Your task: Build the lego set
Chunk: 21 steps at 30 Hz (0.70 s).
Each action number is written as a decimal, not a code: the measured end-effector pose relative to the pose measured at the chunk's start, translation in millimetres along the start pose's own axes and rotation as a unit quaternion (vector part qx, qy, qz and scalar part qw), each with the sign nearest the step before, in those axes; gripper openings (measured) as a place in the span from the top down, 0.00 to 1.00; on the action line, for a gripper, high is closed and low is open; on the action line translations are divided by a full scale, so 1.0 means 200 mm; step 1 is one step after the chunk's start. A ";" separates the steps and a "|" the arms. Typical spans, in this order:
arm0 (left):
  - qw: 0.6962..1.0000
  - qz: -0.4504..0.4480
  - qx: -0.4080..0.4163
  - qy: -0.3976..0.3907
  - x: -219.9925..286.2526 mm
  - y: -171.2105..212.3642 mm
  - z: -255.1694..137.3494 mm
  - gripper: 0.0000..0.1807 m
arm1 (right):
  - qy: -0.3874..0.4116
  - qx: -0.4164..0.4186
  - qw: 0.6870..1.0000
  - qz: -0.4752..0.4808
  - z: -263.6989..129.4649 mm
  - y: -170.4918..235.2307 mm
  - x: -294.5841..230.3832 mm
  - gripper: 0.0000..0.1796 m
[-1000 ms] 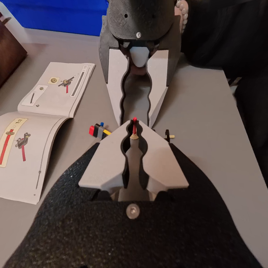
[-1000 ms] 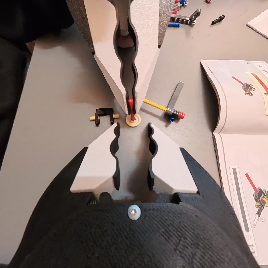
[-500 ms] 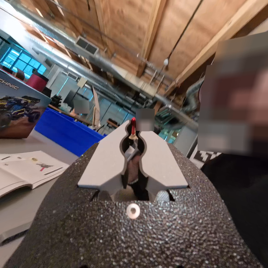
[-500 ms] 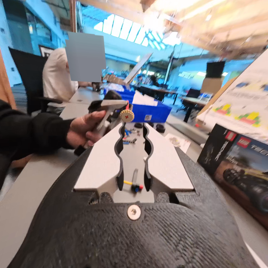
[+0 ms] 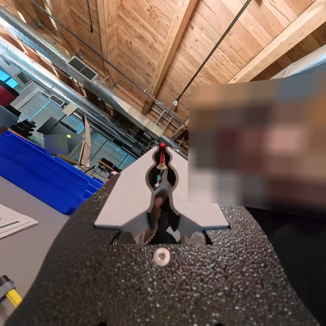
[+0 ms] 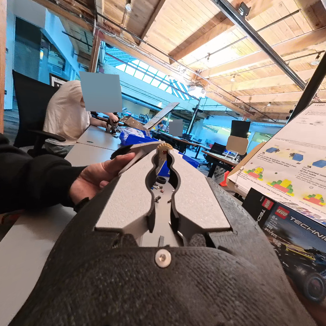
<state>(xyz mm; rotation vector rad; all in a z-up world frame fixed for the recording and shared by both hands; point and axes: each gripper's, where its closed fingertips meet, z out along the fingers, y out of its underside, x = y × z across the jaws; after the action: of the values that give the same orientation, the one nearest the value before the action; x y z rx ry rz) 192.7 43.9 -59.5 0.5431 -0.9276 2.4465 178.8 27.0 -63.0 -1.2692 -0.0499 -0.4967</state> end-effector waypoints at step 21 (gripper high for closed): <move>0.999 0.040 -0.018 -0.020 -0.02 0.00 -0.01 0.98 | 0.007 0.007 0.999 0.034 0.00 0.05 0.02 0.93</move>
<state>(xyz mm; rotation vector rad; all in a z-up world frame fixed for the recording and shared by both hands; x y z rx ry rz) 195.0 44.2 -63.6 0.5552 -1.0269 2.4936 185.5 27.4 -70.7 -1.2493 0.0004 -0.4459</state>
